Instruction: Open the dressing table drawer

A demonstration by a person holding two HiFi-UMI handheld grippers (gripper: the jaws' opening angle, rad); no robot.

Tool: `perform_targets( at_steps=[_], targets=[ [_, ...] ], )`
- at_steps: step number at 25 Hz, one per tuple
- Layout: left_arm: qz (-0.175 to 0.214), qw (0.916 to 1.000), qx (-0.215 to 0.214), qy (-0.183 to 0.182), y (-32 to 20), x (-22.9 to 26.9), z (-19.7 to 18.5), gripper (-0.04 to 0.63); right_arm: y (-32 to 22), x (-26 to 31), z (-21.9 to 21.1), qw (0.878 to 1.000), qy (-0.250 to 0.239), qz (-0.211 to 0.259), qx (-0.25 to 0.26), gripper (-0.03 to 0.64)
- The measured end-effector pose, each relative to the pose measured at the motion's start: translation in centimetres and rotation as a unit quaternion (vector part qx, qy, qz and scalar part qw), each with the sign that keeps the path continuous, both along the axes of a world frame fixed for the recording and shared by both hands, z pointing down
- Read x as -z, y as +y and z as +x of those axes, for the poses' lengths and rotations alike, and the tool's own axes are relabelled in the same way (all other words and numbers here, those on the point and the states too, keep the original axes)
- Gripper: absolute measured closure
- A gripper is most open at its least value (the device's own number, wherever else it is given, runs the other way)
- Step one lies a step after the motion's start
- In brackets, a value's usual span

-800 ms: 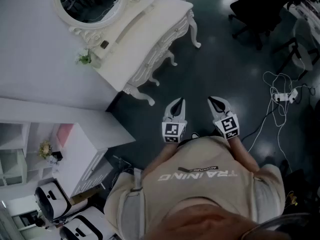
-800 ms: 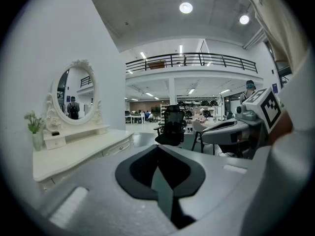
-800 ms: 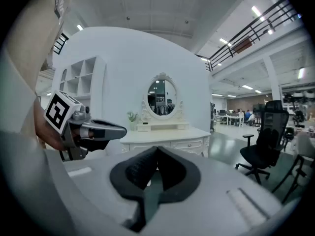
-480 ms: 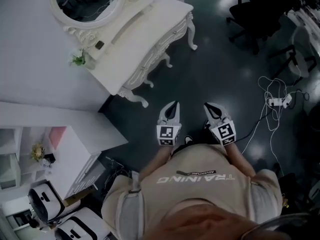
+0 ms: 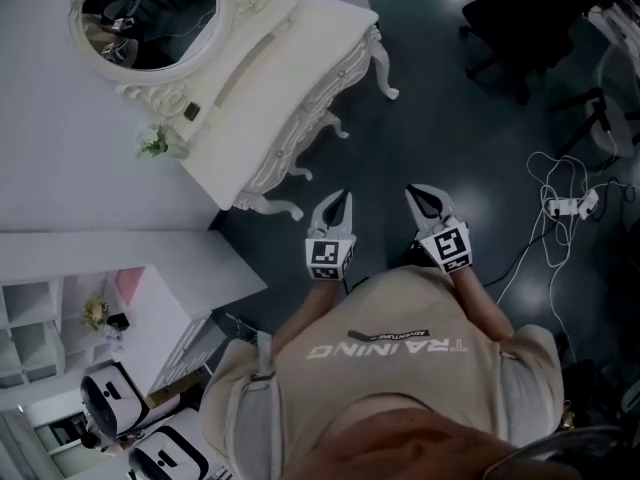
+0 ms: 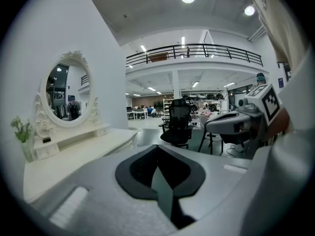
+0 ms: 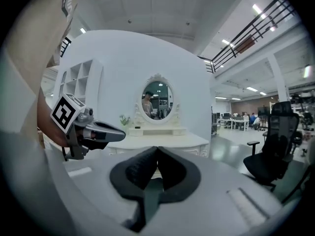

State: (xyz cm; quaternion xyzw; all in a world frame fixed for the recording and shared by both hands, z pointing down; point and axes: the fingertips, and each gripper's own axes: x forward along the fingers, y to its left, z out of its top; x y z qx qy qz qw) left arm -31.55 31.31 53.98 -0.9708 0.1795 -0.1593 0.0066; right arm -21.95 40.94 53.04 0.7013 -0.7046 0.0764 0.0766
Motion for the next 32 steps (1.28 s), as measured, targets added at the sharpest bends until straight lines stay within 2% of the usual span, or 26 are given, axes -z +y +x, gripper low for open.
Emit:
perform_targets(
  at_steps=[2,5,8,12,17,25,32],
  targets=[
    [0.014,0.9998,0.009,0.008,-0.7,0.6,2.5,0.589,-0.5,-0.1,2.6,1.000,-0.005,0.005,0.007,0.614],
    [-0.002,0.9985,0.049,0.023,-2.7,0.5,5.7,0.589,-2.1,-0.4,6.3,1.000,-0.018,0.013,0.010,0.614],
    [-0.023,0.9965,0.079,0.019,-4.0,-0.3,6.3,0.589,-3.4,-0.6,7.5,0.999,-0.027,0.012,0.018,0.614],
    [-0.027,0.9959,0.086,0.009,-5.1,-1.0,7.7,0.589,-4.9,-1.9,9.2,0.999,-0.032,-0.012,0.031,0.614],
    [0.011,0.9973,0.073,-0.001,-7.8,-1.0,9.7,0.589,-7.9,-2.3,10.4,0.998,-0.030,-0.022,0.044,0.614],
    [-0.011,0.9976,0.064,0.026,-16.2,-0.9,15.3,0.589,-14.9,-1.7,15.1,0.999,-0.010,-0.034,0.025,0.614],
    [-0.006,0.9990,0.023,0.039,-23.9,0.2,18.3,0.589,-23.5,1.5,18.0,1.000,0.012,-0.013,0.001,0.614]
  ],
)
